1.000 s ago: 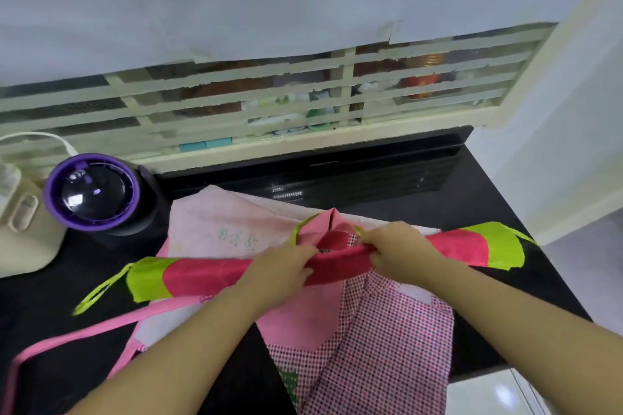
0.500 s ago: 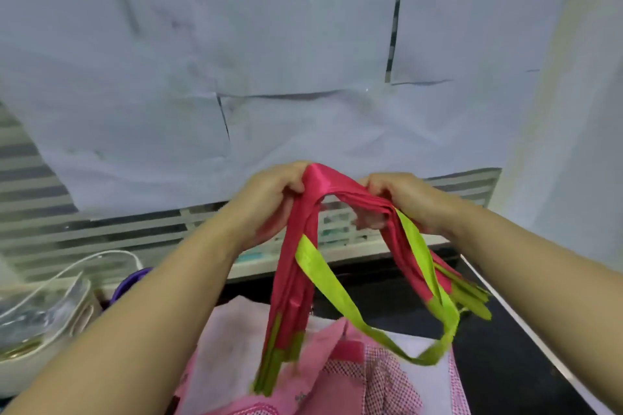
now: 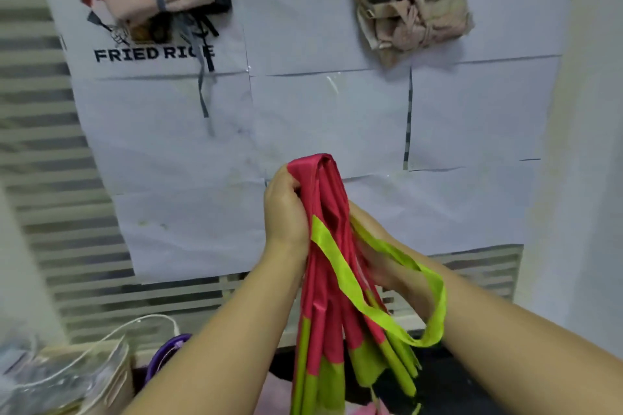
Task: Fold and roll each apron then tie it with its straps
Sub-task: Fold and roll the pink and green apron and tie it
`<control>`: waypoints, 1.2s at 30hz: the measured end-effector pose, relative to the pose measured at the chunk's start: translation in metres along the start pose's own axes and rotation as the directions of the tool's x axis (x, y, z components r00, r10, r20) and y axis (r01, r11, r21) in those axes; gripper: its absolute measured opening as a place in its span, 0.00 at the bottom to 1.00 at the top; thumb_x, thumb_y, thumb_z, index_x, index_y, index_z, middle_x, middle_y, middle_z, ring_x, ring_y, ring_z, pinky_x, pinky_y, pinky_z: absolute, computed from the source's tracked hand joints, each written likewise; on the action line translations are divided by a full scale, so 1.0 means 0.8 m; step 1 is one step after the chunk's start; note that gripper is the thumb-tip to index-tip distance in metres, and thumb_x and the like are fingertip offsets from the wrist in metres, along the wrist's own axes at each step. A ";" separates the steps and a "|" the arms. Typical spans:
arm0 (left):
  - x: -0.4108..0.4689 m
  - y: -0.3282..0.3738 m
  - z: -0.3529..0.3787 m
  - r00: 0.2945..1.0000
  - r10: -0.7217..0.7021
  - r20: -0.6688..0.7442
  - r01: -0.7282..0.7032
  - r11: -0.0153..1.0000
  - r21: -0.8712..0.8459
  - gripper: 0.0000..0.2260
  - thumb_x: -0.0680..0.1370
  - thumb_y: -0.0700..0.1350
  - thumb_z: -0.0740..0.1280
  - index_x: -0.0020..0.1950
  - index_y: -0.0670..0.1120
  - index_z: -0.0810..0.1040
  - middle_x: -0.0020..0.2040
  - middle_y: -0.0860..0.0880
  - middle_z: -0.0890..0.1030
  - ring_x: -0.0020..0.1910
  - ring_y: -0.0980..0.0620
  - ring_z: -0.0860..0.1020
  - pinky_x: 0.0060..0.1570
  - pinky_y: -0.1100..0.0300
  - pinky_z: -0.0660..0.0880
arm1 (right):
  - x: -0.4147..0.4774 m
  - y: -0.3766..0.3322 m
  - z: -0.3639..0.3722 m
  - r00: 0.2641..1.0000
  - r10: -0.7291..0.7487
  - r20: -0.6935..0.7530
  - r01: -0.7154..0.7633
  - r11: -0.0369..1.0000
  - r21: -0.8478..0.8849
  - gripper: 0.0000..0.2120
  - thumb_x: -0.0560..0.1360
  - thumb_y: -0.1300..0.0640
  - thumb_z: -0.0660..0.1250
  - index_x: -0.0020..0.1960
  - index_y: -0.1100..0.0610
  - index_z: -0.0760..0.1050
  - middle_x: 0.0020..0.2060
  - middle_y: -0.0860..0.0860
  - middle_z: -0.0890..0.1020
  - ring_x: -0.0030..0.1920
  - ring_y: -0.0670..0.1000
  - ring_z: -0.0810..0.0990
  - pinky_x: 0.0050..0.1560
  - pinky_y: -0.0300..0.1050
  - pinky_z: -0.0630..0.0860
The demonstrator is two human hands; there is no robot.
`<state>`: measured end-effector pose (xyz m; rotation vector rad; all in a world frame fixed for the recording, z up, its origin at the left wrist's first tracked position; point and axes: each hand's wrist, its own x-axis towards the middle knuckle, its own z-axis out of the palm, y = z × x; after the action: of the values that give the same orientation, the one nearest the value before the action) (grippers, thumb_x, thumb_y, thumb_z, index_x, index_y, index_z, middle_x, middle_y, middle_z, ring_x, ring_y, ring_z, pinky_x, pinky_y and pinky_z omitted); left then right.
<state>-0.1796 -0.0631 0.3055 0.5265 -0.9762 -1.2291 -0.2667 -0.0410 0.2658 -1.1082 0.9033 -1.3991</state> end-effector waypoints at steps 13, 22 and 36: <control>0.049 0.039 -0.016 0.970 0.218 -0.107 -0.156 0.899 0.409 0.08 0.78 0.40 0.51 0.44 0.44 0.68 0.37 0.48 0.70 0.38 0.47 0.70 0.42 0.56 0.69 | -0.035 0.018 0.009 0.966 0.005 0.258 -0.054 0.982 0.183 0.20 0.70 0.54 0.62 0.58 0.63 0.74 0.41 0.56 0.80 0.38 0.52 0.79 0.41 0.44 0.77; 0.032 0.026 -0.023 0.974 0.227 0.025 -0.203 0.806 0.556 0.13 0.83 0.42 0.50 0.63 0.42 0.70 0.55 0.47 0.76 0.52 0.49 0.74 0.54 0.57 0.70 | -0.030 0.000 0.019 0.981 0.069 0.181 -0.013 0.955 -0.295 0.25 0.66 0.47 0.72 0.60 0.55 0.75 0.46 0.50 0.84 0.45 0.48 0.83 0.48 0.41 0.79; 0.040 0.015 -0.062 0.997 -0.063 0.040 0.050 0.963 0.264 0.15 0.79 0.36 0.63 0.66 0.42 0.73 0.59 0.44 0.79 0.52 0.51 0.80 0.56 0.55 0.76 | -0.021 0.002 0.004 0.982 0.139 0.126 -0.102 0.959 -0.265 0.07 0.73 0.64 0.70 0.50 0.56 0.80 0.41 0.52 0.85 0.38 0.48 0.83 0.43 0.41 0.80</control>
<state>-0.1303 -0.0977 0.3004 0.7398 -1.1813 -1.1739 -0.2635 -0.0244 0.2625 -1.3084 1.0499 -1.1078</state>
